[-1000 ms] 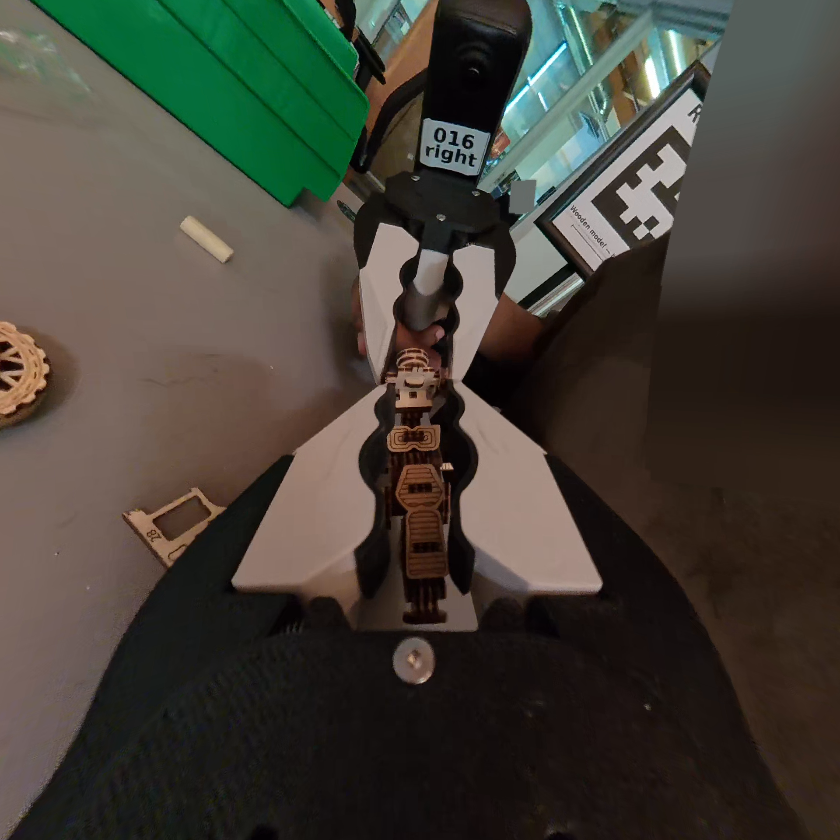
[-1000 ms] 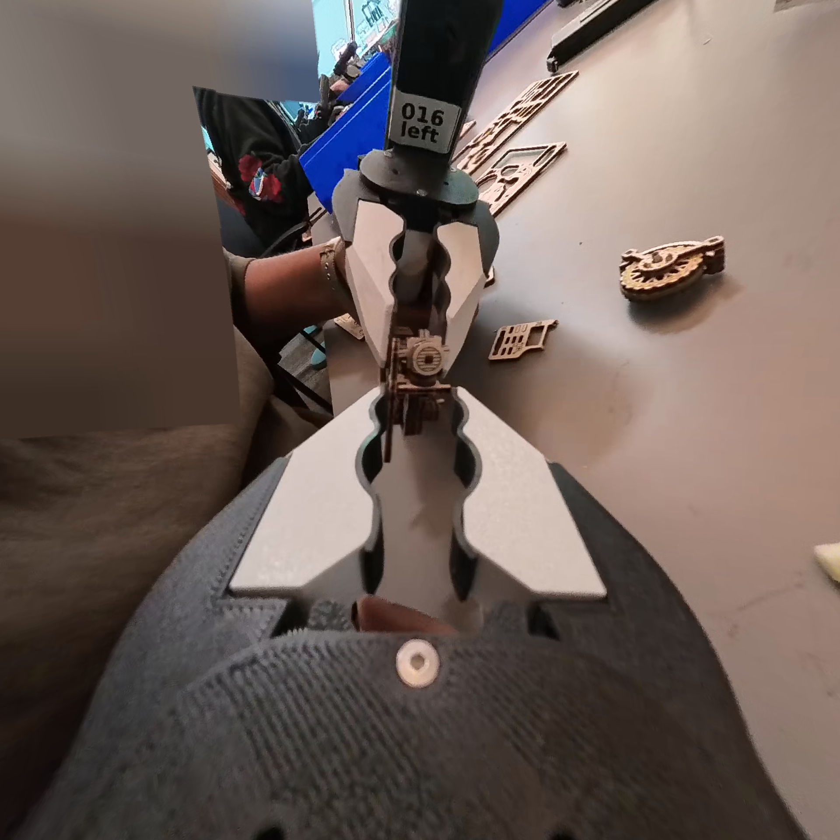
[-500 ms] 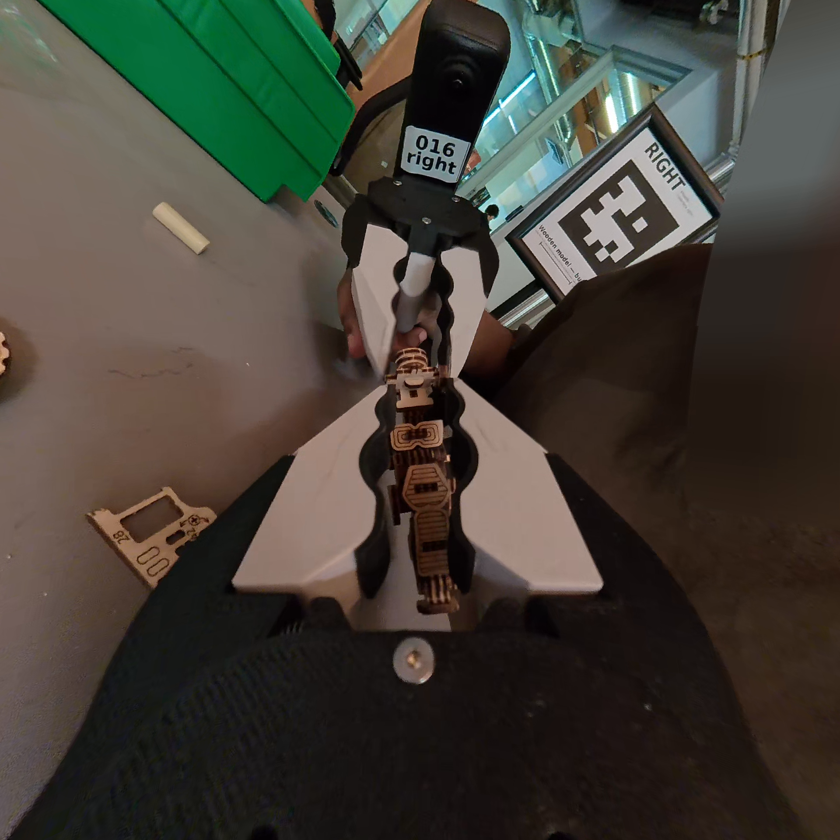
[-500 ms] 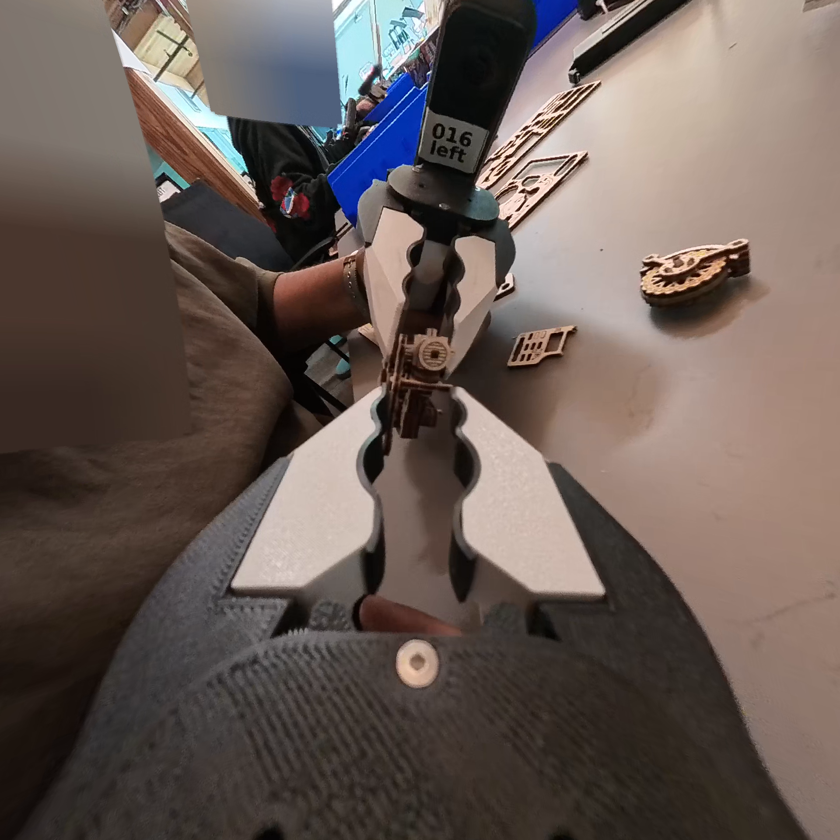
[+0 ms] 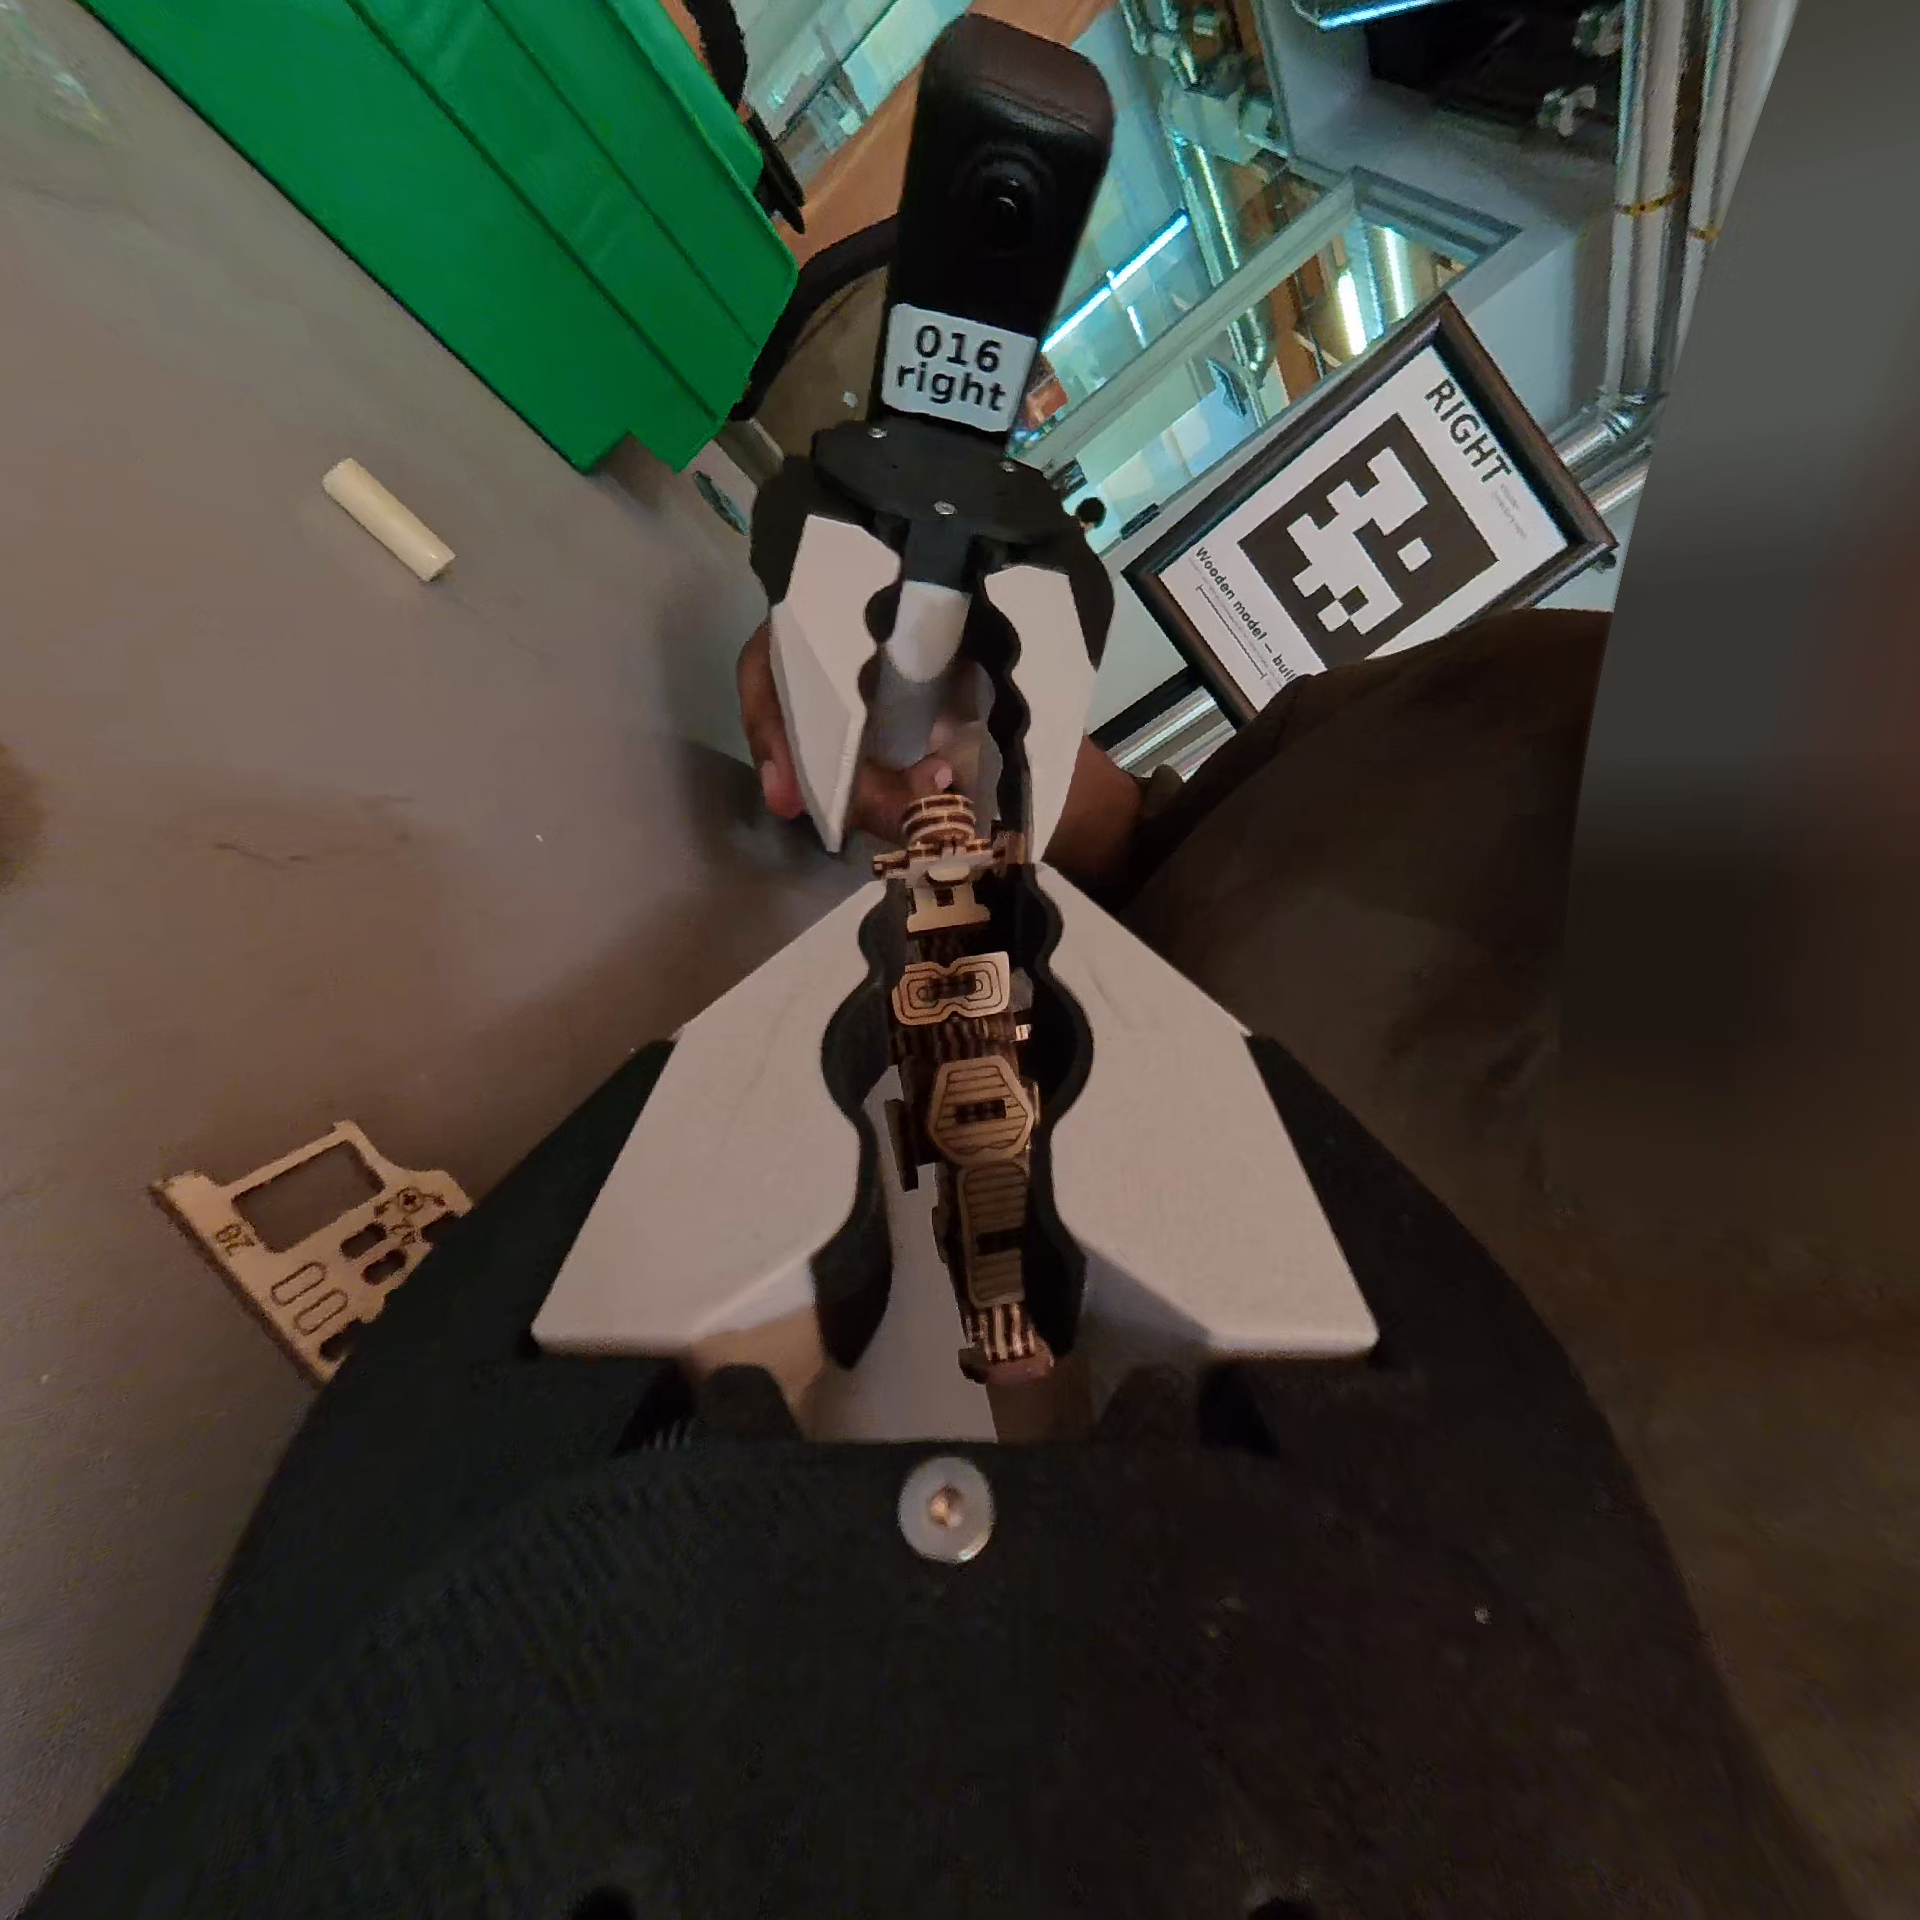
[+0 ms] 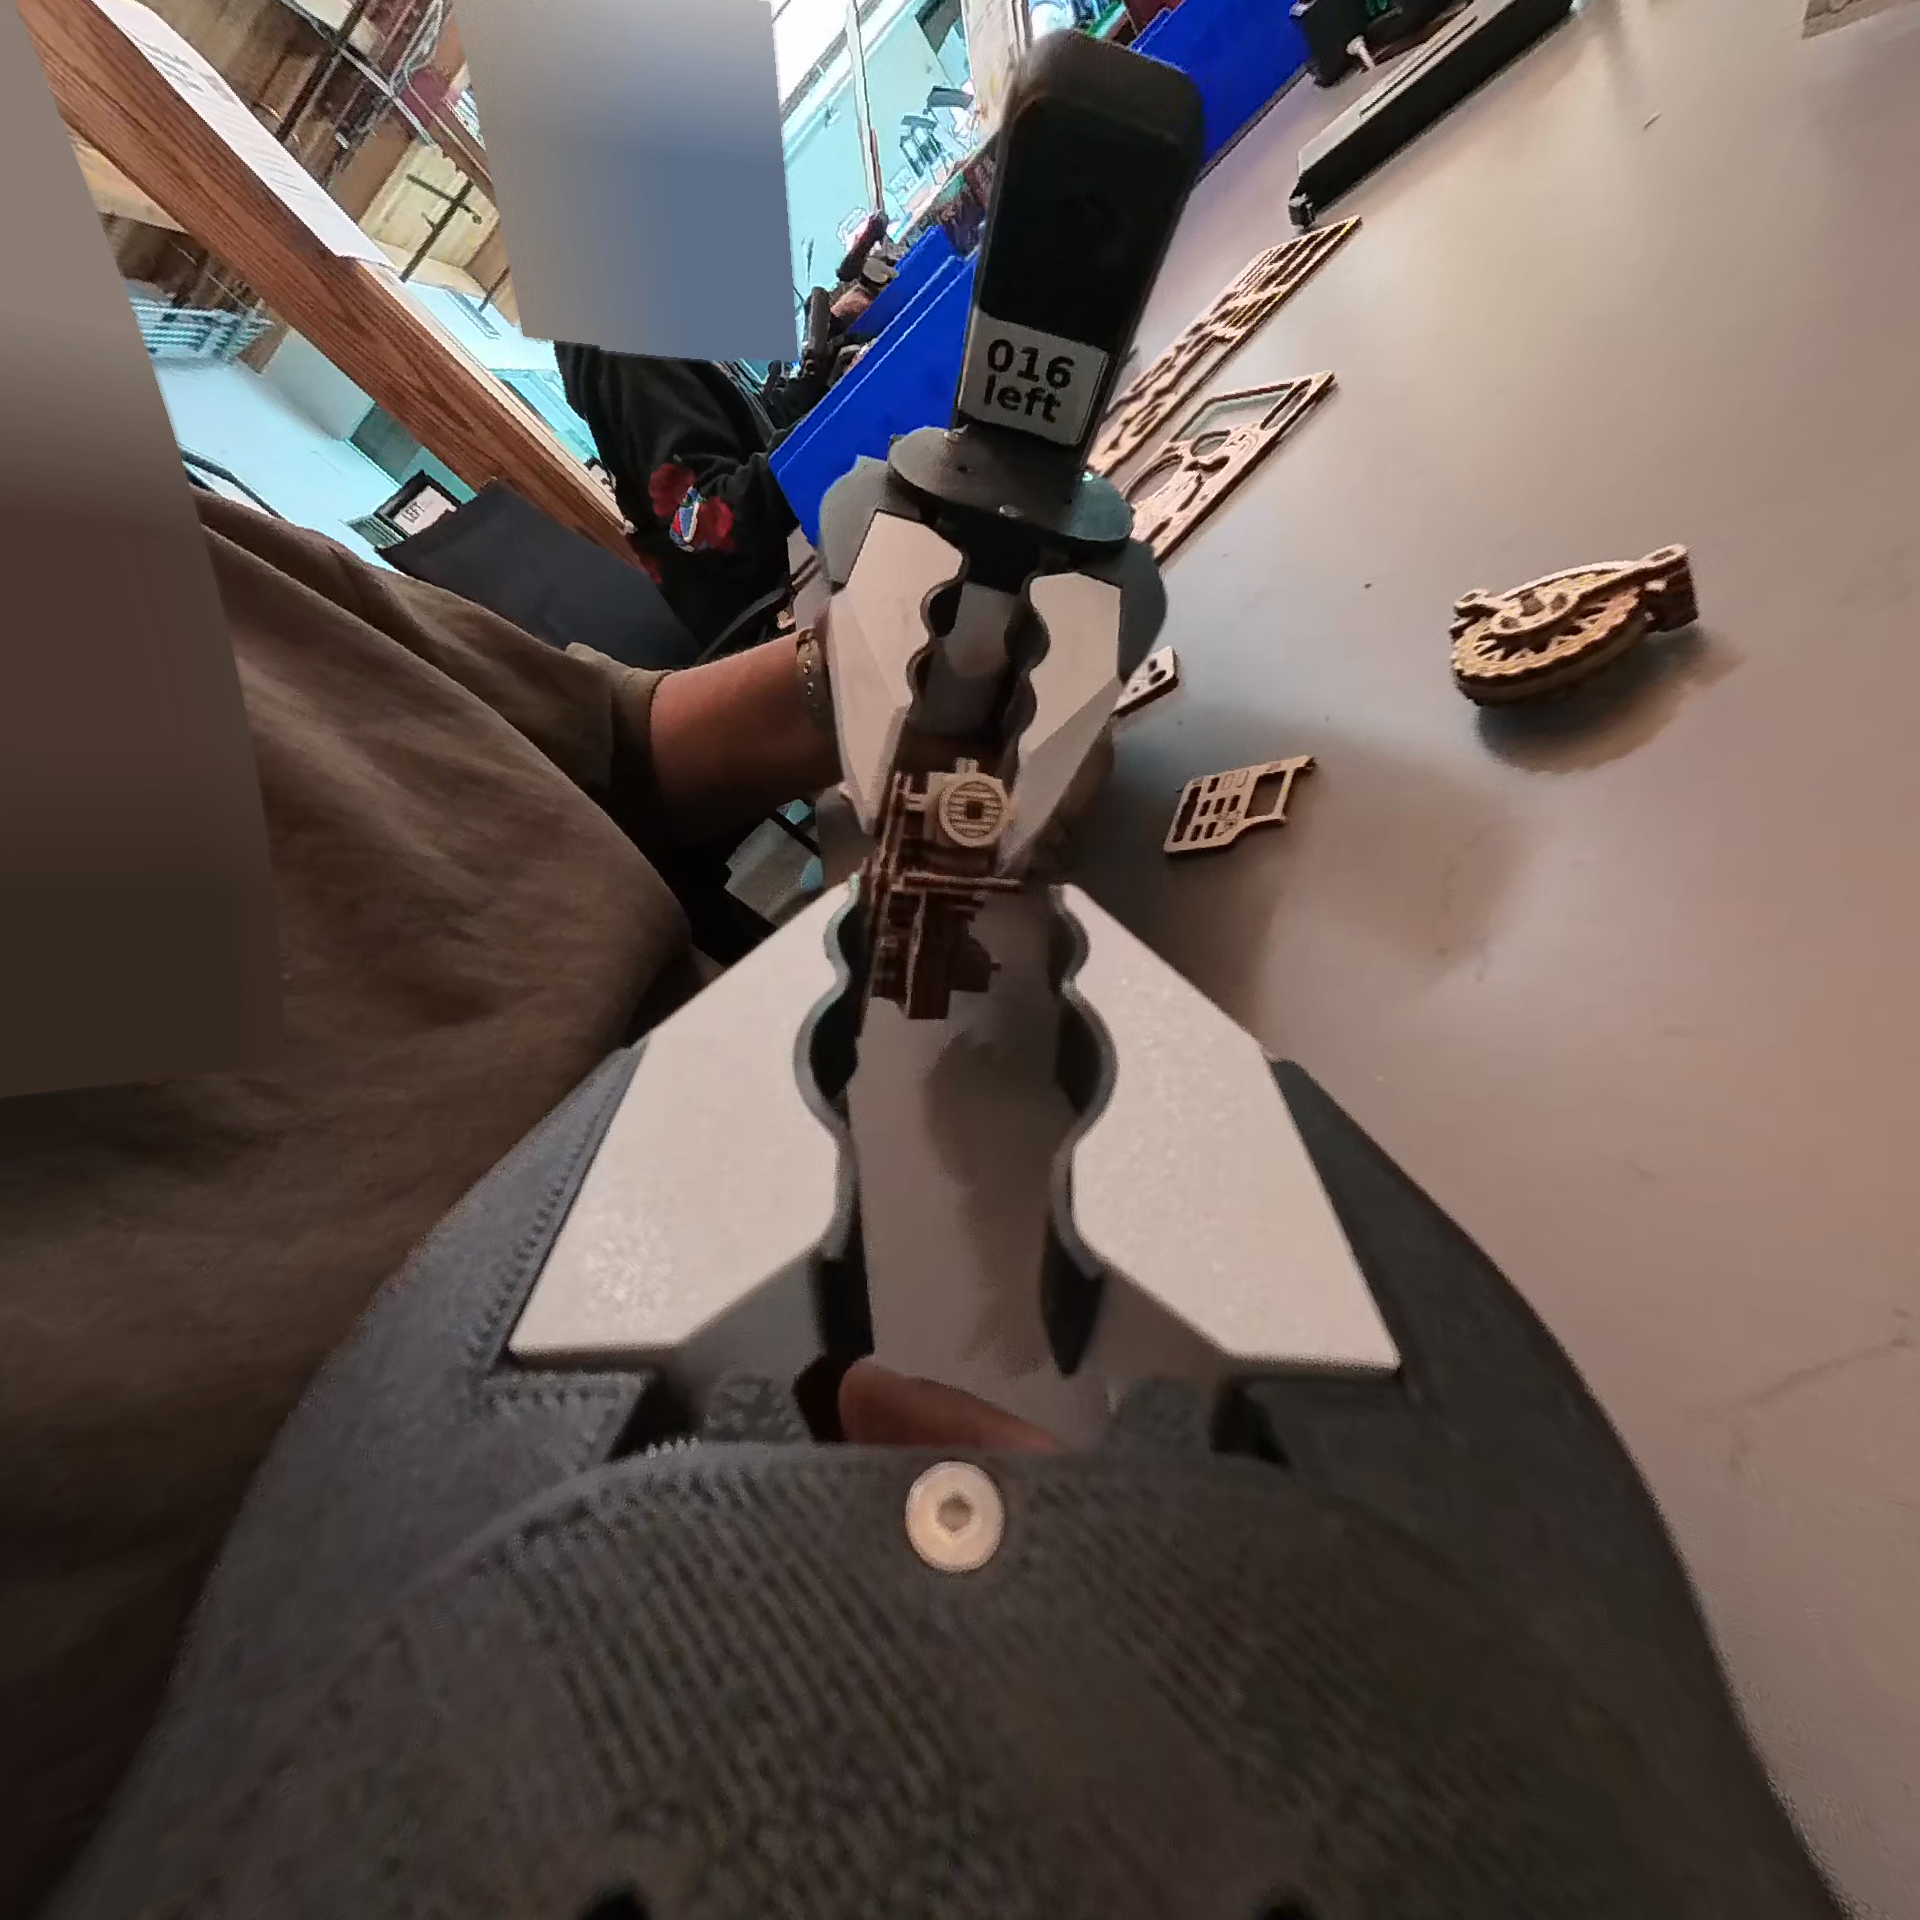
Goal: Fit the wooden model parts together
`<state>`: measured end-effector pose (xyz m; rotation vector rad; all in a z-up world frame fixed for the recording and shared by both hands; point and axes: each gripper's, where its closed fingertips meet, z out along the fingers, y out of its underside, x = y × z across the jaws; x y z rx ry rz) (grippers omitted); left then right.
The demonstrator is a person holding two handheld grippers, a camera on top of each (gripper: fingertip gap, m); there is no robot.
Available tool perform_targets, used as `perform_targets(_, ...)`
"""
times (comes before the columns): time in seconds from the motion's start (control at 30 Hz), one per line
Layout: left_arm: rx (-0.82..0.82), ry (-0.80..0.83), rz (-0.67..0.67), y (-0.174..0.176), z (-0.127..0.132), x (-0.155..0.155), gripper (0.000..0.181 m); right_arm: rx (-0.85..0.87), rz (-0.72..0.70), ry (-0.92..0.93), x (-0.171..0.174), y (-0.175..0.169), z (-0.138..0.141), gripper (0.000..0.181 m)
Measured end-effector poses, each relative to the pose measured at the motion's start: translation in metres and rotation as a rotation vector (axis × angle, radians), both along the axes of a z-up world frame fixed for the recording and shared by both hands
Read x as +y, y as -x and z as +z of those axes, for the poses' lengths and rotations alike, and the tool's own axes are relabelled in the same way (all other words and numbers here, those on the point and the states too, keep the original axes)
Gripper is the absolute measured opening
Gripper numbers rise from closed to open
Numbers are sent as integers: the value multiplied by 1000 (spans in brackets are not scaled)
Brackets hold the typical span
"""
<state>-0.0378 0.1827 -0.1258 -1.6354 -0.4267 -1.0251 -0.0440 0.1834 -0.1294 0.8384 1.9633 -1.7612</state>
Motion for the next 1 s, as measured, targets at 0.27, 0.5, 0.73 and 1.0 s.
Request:
perform_targets(0.27,94,-70,-44,-11,11,-2,20,-5,76,45,-5,-14,8,26)
perform_targets(0.5,63,-46,-43,-10,7,-2,19,16,73,12,-5,-13,3,23)
perform_targets(0.73,38,-38,-64,-12,5,-2,19,16,85,12,-5,-14,3,23)
perform_targets(1.0,62,-30,-66,-12,4,-3,20,4,78,5,-4,-13,1,23)
